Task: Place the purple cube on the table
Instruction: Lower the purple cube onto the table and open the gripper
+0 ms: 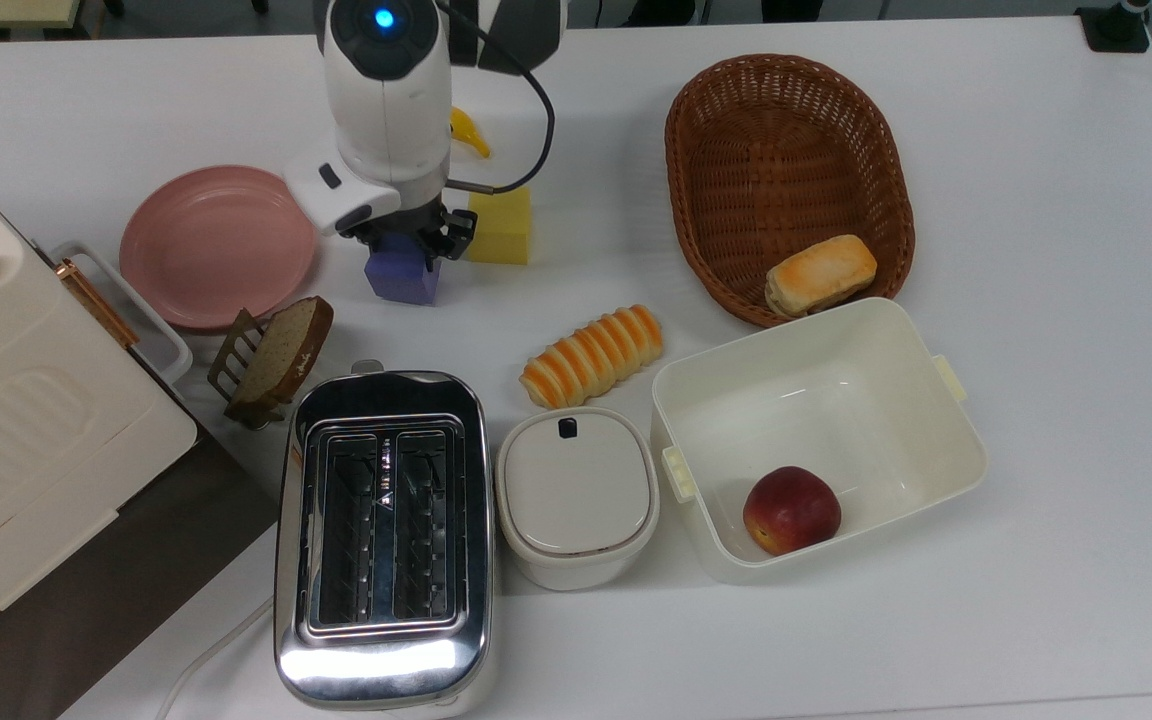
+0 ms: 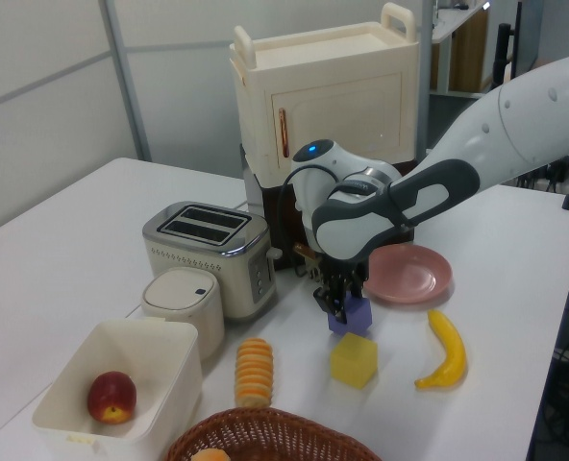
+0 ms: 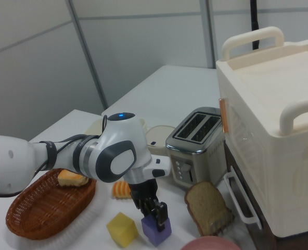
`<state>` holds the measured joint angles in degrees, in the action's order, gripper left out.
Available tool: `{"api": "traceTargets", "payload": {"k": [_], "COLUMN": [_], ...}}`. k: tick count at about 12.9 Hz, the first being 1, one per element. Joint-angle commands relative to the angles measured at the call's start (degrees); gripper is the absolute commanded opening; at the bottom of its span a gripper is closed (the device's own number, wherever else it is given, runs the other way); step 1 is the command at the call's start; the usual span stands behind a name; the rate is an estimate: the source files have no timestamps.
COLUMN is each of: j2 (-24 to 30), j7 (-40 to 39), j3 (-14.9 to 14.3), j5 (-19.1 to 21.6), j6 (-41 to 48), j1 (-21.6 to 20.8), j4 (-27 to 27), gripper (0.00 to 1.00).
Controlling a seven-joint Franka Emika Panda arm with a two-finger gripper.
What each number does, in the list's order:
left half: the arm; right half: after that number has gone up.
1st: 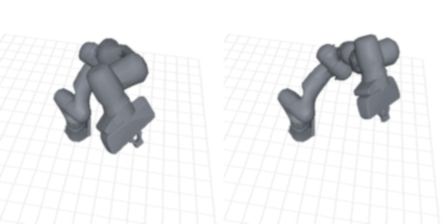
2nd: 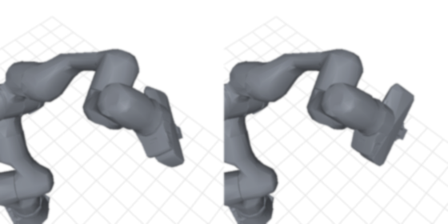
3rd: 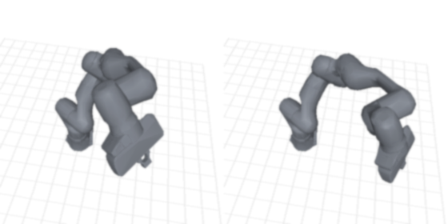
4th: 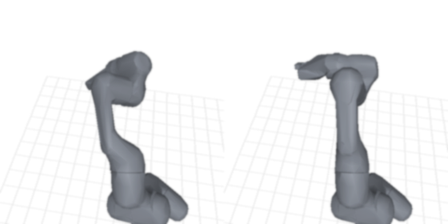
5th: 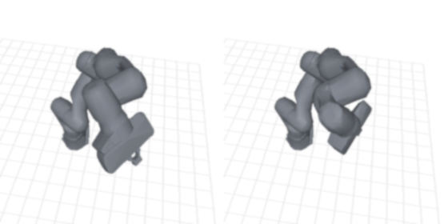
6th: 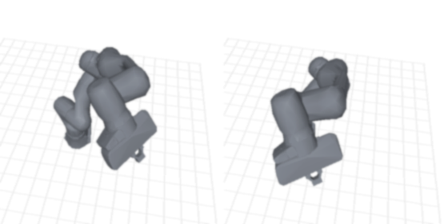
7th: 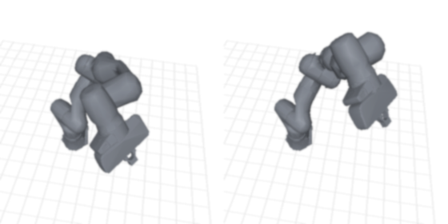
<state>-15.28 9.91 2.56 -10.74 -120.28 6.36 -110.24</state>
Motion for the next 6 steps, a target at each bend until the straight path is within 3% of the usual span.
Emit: {"api": "traceTargets", "payload": {"k": [1, 6], "j2": [0.43, 1.74], "j7": [0.29, 0.73], "j3": [0.26, 0.26], "j5": [-1.83, -1.65], "j6": [-1.10, -0.66], "j1": [-0.21, -0.12], "j4": [-0.51, 0.28], "gripper": [1.00, 1.00]}}
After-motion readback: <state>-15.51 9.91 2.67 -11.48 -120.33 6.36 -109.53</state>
